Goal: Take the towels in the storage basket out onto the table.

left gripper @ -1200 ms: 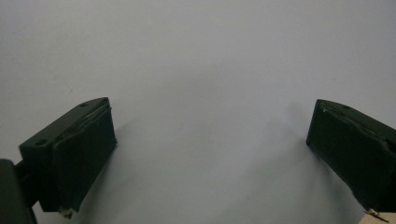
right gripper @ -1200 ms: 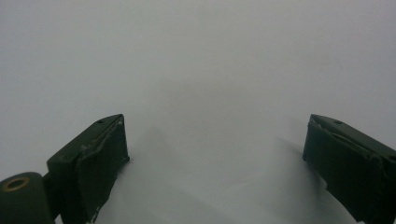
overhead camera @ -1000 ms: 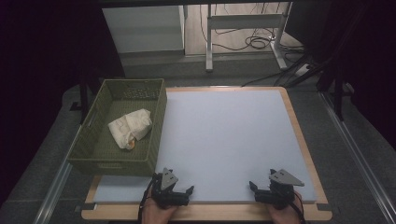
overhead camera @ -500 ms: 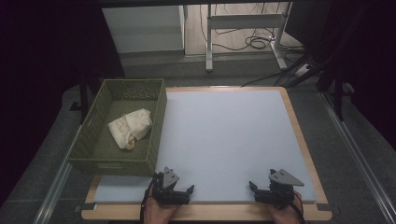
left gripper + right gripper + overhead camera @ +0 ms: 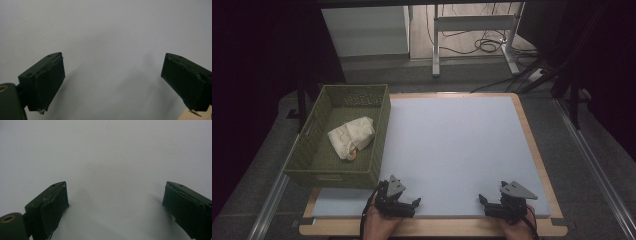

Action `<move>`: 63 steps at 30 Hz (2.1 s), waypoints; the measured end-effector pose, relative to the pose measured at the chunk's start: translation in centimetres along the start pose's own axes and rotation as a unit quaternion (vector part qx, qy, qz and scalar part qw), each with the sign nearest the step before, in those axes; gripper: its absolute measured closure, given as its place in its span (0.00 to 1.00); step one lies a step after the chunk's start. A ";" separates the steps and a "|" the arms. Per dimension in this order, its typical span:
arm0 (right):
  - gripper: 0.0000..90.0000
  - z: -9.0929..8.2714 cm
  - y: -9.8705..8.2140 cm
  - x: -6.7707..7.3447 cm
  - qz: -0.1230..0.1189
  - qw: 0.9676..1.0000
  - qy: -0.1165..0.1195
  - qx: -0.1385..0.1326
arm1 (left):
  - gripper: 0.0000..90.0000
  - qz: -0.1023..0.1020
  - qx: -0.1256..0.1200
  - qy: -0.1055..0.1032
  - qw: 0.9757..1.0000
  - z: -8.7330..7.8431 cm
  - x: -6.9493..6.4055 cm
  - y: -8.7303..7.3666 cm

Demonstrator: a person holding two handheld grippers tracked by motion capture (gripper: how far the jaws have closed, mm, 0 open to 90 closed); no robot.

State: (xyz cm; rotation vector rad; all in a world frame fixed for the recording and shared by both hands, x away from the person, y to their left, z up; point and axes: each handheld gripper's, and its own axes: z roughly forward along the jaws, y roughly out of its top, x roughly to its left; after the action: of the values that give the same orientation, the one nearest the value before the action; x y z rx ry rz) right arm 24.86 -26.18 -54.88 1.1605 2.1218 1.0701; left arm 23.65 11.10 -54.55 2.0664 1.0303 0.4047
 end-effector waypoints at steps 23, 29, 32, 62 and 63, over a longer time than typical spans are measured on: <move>0.07 0.0 0.0 0.0 0.000 1.000 0.001 0.000 | 0.04 0.028 0.040 -0.069 0.996 0.3 0.5 5.4; 0.07 0.0 0.0 0.0 0.000 1.000 0.001 0.000 | 0.04 0.029 0.044 -0.084 0.995 0.4 0.8 6.4; 0.07 0.0 0.0 0.0 0.000 1.000 0.001 0.000 | 0.04 0.031 0.045 -0.085 0.995 0.6 0.8 6.9; 0.07 0.1 0.0 -0.1 -0.001 1.000 0.004 0.001 | 0.05 0.035 0.037 -0.101 0.994 0.4 1.5 9.8; 0.07 0.1 0.1 -0.1 -0.001 1.000 0.004 0.001 | 0.05 0.033 0.034 -0.100 0.994 0.4 1.5 9.8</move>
State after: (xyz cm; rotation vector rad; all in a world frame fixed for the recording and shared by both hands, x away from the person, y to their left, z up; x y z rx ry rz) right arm 24.99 -26.22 -54.87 1.1564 2.1293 1.0732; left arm 30.09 8.44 -47.44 2.1570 0.8680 0.1927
